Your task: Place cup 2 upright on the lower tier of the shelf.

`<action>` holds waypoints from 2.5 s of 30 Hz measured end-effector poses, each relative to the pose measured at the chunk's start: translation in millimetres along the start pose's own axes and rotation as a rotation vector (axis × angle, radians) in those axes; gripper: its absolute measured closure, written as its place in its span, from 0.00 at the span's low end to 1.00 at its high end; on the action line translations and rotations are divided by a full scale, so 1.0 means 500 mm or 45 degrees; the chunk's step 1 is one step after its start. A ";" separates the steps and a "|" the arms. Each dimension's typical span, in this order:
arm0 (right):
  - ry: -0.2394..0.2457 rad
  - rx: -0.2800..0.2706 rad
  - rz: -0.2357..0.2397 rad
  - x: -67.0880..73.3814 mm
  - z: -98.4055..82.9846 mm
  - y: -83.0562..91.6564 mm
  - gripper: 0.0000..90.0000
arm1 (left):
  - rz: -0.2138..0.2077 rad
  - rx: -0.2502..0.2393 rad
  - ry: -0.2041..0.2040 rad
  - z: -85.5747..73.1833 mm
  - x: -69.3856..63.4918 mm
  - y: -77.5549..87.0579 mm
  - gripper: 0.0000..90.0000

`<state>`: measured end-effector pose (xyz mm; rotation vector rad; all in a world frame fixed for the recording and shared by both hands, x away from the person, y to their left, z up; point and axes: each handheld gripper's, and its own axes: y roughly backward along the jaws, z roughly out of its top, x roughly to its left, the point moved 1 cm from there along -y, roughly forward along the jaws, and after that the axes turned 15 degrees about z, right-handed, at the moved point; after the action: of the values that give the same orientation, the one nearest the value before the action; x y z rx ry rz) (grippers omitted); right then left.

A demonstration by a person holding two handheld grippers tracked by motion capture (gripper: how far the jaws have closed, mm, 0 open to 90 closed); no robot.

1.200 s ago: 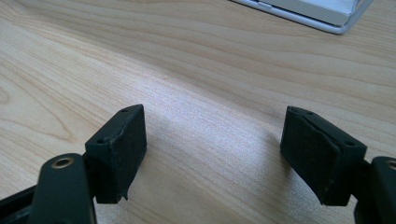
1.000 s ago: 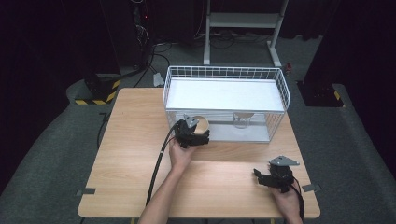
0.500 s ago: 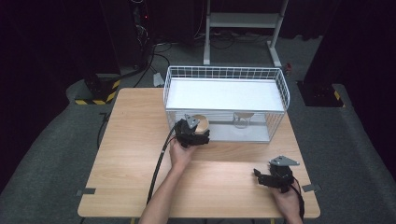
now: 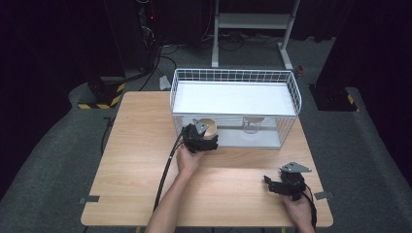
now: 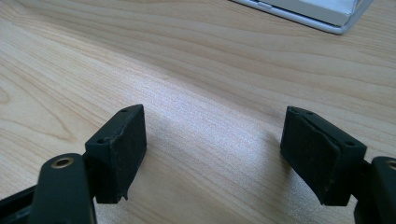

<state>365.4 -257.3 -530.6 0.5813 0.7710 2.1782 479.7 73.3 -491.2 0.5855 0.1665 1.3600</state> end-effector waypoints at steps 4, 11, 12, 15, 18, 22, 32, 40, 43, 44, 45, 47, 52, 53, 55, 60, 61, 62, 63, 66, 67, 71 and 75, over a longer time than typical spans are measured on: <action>0.000 0.000 0.000 0.000 0.000 0.000 0.25 | 0.002 -0.005 0.001 -0.001 0.001 -0.003 0.09; 0.003 -0.001 0.000 0.000 0.000 0.000 0.25 | -0.034 -0.003 0.027 0.000 0.007 -0.001 0.09; 0.003 -0.001 0.000 0.000 0.000 0.000 0.25 | -0.029 -0.001 0.027 0.000 0.008 -0.001 0.09; 0.003 -0.001 0.000 0.000 0.000 0.000 0.25 | -0.012 0.000 0.001 0.000 0.005 0.001 0.08; 0.003 -0.001 0.000 0.000 0.000 0.000 0.25 | -0.003 0.010 0.006 -0.001 0.006 0.000 0.04; 0.003 -0.001 -0.001 0.000 0.000 0.000 0.25 | -0.008 0.026 0.001 -0.002 0.011 0.000 0.02; 0.000 0.000 0.000 0.000 0.000 0.000 0.25 | -0.020 0.049 -0.013 -0.008 0.016 0.015 0.04; 0.000 0.000 0.001 0.000 0.000 0.000 0.25 | -0.026 0.064 -0.009 -0.024 0.020 0.022 0.06; 0.000 0.000 0.000 0.000 0.000 0.000 0.25 | -0.023 0.069 0.001 -0.029 0.019 0.027 0.07; 0.000 0.000 0.000 0.000 0.000 0.000 0.25 | -0.021 0.069 -0.001 -0.030 0.019 0.029 0.08; 0.000 0.000 0.000 0.000 0.000 0.000 0.25 | -0.020 0.071 -0.007 -0.031 0.020 0.030 0.09; 0.000 0.000 0.000 0.000 0.000 0.000 0.25 | -0.021 0.073 0.003 -0.034 0.020 0.033 0.10; 0.001 0.000 0.001 0.000 0.000 0.000 0.25 | -0.018 0.074 -0.004 -0.042 0.020 0.038 0.14; 0.001 0.000 0.000 0.000 0.000 0.000 0.25 | -0.023 0.079 0.002 -0.044 0.020 0.039 0.16; 0.002 0.000 0.000 0.000 0.000 0.000 0.25 | -0.022 0.090 0.009 -0.045 0.019 0.038 0.17; 0.001 0.000 -0.001 0.000 0.000 0.000 0.25 | -0.027 0.083 -0.003 -0.043 0.015 0.042 0.22; -0.002 0.000 0.000 0.001 0.000 0.000 0.25 | -0.022 0.081 0.004 -0.043 0.014 0.041 0.22; 0.001 0.000 -0.001 0.000 0.000 0.000 0.25 | -0.019 0.084 0.002 -0.043 0.014 0.041 0.22; 0.002 0.000 -0.001 0.000 0.000 0.000 0.25 | -0.017 0.088 -0.008 -0.043 0.014 0.041 0.22; 0.001 0.000 -0.001 0.000 0.000 0.000 0.25 | -0.013 0.094 -0.010 -0.043 0.014 0.041 0.22; 0.001 0.000 -0.001 0.000 0.000 0.000 0.25 | -0.012 0.096 -0.009 -0.043 0.014 0.040 0.23; 0.001 0.000 -0.001 0.000 0.000 0.000 0.25 | -0.013 0.104 0.017 -0.043 0.014 0.038 0.25; 0.003 -0.001 0.000 0.000 0.000 0.000 0.25 | -0.008 0.109 0.030 -0.043 0.015 0.034 0.27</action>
<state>365.5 -257.3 -530.6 0.5786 0.7712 2.1797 457.3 88.5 -499.3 0.6403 0.2468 1.3592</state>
